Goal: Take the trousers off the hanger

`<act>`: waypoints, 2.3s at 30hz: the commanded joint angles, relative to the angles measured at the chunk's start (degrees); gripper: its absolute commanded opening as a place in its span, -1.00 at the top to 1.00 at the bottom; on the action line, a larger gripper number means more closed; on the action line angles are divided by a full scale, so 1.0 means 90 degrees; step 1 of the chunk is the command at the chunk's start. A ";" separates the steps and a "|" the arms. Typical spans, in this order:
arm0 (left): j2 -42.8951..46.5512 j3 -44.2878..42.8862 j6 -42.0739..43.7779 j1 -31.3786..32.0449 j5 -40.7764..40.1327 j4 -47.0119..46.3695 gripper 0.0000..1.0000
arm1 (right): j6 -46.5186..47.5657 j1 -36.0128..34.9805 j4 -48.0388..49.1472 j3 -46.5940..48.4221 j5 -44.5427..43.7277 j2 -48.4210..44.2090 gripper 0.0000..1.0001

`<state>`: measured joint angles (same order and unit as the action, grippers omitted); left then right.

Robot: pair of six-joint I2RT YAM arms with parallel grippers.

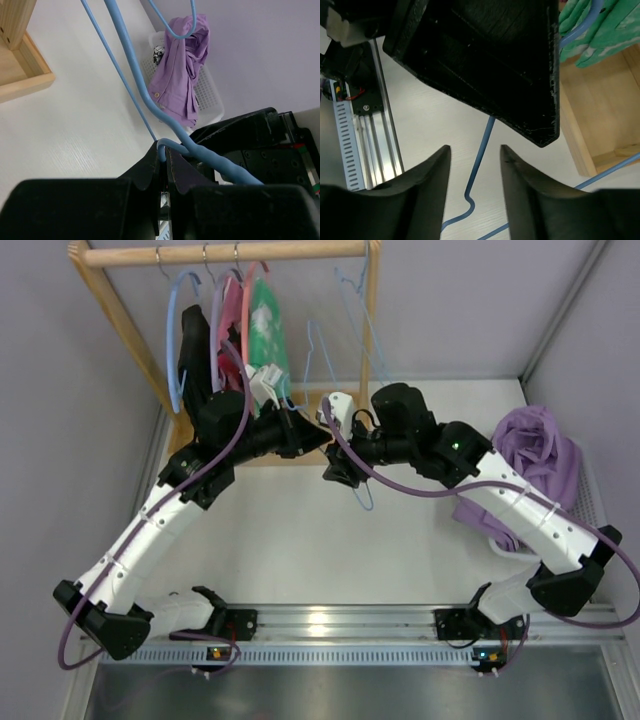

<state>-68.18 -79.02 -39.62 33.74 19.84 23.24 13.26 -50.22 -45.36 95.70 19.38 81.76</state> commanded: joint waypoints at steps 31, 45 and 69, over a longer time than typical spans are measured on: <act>0.0759 -0.0126 0.1276 -0.0018 -0.0944 -0.0102 -0.97 | -0.3025 0.1400 0.1378 0.0898 0.1266 0.0212 1.00; 0.1071 -0.0126 0.1853 -0.0164 -0.1022 0.0142 -0.97 | -0.2557 0.1917 0.0656 0.4296 0.0914 0.2544 1.00; 0.1443 0.0206 0.1599 -0.0272 -0.1042 0.0132 -0.97 | -0.2850 0.2640 0.1935 0.5275 0.0533 0.3992 1.00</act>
<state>-55.83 -77.69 -24.91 31.66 10.81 25.71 -11.46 -27.44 -31.66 140.07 24.53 116.88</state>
